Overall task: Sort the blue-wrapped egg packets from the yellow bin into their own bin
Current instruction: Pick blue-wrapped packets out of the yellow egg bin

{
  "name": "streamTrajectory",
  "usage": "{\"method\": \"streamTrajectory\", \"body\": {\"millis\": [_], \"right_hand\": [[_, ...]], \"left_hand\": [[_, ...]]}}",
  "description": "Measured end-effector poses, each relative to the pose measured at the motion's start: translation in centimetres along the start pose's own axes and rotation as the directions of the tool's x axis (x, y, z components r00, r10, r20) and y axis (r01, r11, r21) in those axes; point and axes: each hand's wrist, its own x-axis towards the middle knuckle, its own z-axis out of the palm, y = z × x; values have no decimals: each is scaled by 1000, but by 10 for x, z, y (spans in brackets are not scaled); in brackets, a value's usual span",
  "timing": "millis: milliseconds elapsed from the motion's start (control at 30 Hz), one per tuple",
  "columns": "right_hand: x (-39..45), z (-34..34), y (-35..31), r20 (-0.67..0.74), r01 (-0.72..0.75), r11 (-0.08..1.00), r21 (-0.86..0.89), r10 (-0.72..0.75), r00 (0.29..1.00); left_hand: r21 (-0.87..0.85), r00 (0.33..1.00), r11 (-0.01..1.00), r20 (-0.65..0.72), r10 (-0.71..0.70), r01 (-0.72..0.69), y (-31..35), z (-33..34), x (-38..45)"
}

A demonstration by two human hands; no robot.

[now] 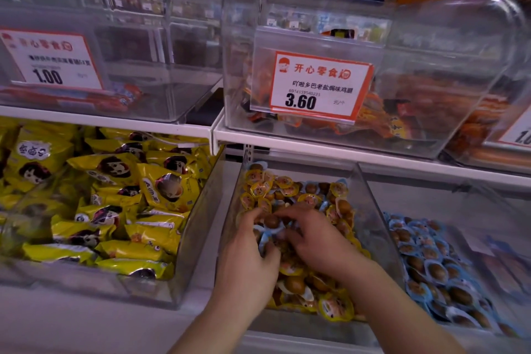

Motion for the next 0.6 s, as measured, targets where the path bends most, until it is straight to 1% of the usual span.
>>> {"method": "streamTrajectory", "body": {"millis": [100, 133, 167, 200, 267, 300, 333, 367, 400, 433, 467, 500, 533, 567, 600], "right_hand": [[-4, -3, 4, -145, -12, 997, 71, 22, 989], [-7, -5, 5, -201, -23, 990, 140, 51, 978], [-11, -9, 5, -245, -44, 969, 243, 105, 964], [-17, -13, 4, -264, -55, 925, 376, 164, 951], [-32, -18, 1, -245, -57, 777, 627, 265, 933], [-42, -20, 1, -205, -66, 675, 735, 314, 927], [-51, -20, 1, -130, -79, 526, 847, 349, 928], [-60, -20, 0, -30, -101, 345, 933, 354, 935], [-68, -20, -4, 77, -136, 168, 976, 319, 945], [-74, -20, -9, 153, -169, 40, 985, 259, 954], [-78, -20, -15, 196, -191, -43, 981, 217, 956], [-80, -19, -20, 221, -204, -95, 974, 220, 950], [-81, -20, -24, 219, -196, -112, 974, 263, 939], [-82, -21, -25, 194, -172, -95, 981, 326, 925], [-83, -22, -26, 154, -141, -62, 988, 382, 911]], "left_hand": [[-85, 998, 996, -62, -3, -2, 1, 1, 3], [-119, 997, 993, -75, 3, -12, 2, 0, 4], [-156, 996, 987, -88, 14, -28, 4, -1, 4], [-191, 994, 980, -109, 28, -49, 6, -1, 4], [-246, 982, 964, -180, 54, -98, 12, -3, 2], [-257, 973, 958, -221, 69, -126, 17, -2, 1], [-257, 962, 954, -258, 88, -156, 21, -1, -1], [-247, 951, 950, -288, 116, -191, 27, 2, -4], [-226, 940, 946, -301, 161, -234, 32, 7, -8], [-207, 934, 938, -287, 212, -277, 39, 13, -14], [-191, 934, 931, -241, 264, -313, 45, 19, -20], [-150, 930, 926, -183, 319, -347, 50, 27, -26], [-80, 921, 921, -125, 369, -380, 53, 36, -32], [-12, 915, 917, -69, 397, -399, 54, 44, -36], [22, 922, 922, -13, 387, -387, 55, 49, -37]]}}
